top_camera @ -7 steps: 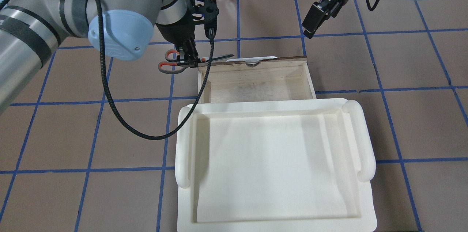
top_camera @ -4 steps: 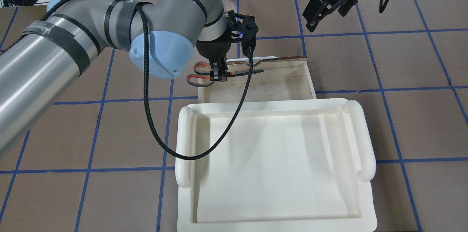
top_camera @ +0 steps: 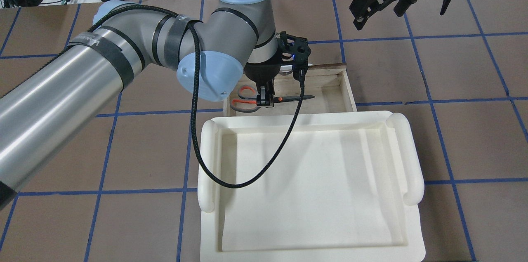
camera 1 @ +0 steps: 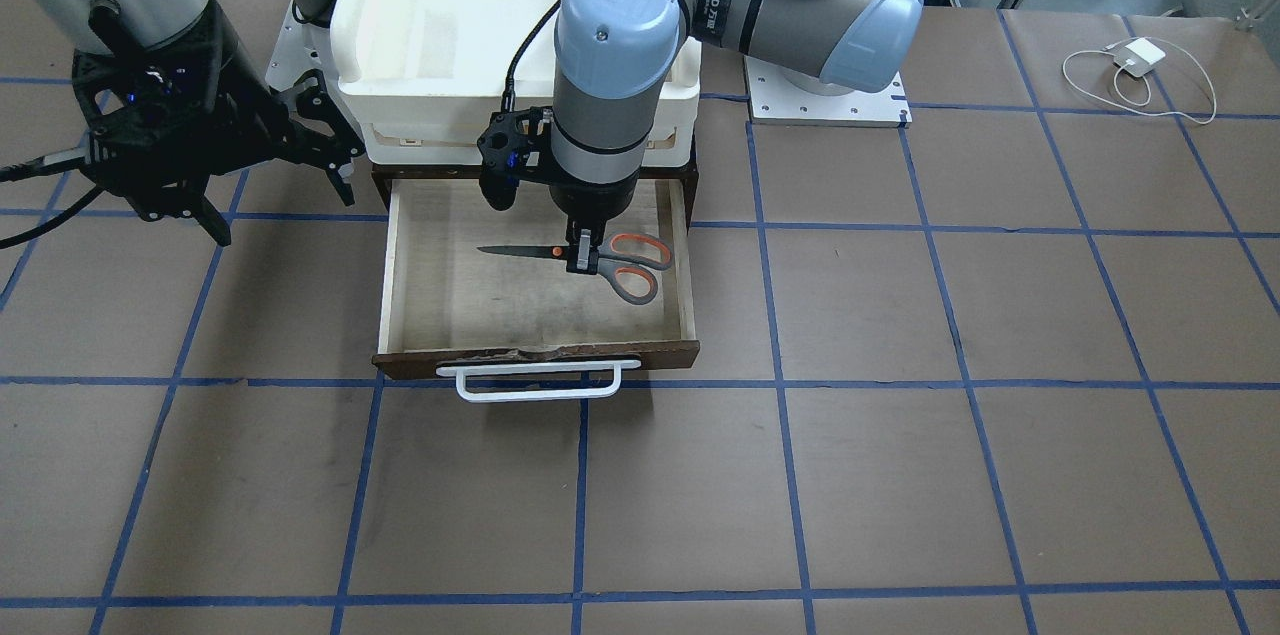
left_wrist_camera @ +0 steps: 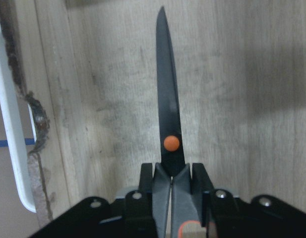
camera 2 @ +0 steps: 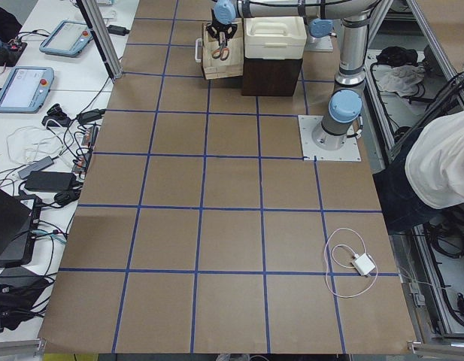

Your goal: Place scissors in drawer with both arms

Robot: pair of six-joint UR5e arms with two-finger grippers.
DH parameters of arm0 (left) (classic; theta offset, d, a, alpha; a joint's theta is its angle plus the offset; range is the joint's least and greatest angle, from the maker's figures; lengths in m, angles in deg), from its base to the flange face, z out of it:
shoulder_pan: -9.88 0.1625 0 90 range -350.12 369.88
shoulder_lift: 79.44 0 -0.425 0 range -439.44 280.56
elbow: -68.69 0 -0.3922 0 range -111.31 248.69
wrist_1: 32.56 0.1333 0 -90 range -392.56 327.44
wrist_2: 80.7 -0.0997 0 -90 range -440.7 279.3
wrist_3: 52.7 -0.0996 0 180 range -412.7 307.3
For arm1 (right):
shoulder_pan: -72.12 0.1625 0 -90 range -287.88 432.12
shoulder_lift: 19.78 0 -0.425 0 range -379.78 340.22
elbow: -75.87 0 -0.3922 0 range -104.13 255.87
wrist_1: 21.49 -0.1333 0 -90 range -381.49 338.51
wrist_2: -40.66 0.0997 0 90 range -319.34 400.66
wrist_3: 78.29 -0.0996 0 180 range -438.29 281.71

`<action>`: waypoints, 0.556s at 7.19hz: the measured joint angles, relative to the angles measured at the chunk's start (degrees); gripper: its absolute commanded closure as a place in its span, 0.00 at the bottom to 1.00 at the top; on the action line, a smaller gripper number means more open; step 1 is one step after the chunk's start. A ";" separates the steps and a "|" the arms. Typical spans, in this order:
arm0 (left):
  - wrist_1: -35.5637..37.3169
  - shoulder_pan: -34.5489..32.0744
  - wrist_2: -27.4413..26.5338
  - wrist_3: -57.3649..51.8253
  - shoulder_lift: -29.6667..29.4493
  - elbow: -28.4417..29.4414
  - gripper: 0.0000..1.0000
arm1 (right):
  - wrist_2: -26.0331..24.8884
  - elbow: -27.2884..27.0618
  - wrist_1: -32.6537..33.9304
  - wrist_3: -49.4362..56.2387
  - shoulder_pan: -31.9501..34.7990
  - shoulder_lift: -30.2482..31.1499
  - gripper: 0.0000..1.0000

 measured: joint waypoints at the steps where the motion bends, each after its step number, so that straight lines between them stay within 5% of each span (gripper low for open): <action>1: 0.02 -0.18 0.21 0.13 -0.63 -0.03 1.00 | 0.06 -0.06 -0.09 0.37 -0.57 0.02 0.00; 3: 0.03 -0.83 0.79 0.93 -1.38 -0.39 0.96 | 0.08 -0.57 0.18 -1.63 -0.95 0.09 0.00; 4: 0.03 -0.99 0.84 1.16 -1.53 -0.85 0.54 | -0.31 -0.83 0.47 -5.05 -0.96 0.20 0.00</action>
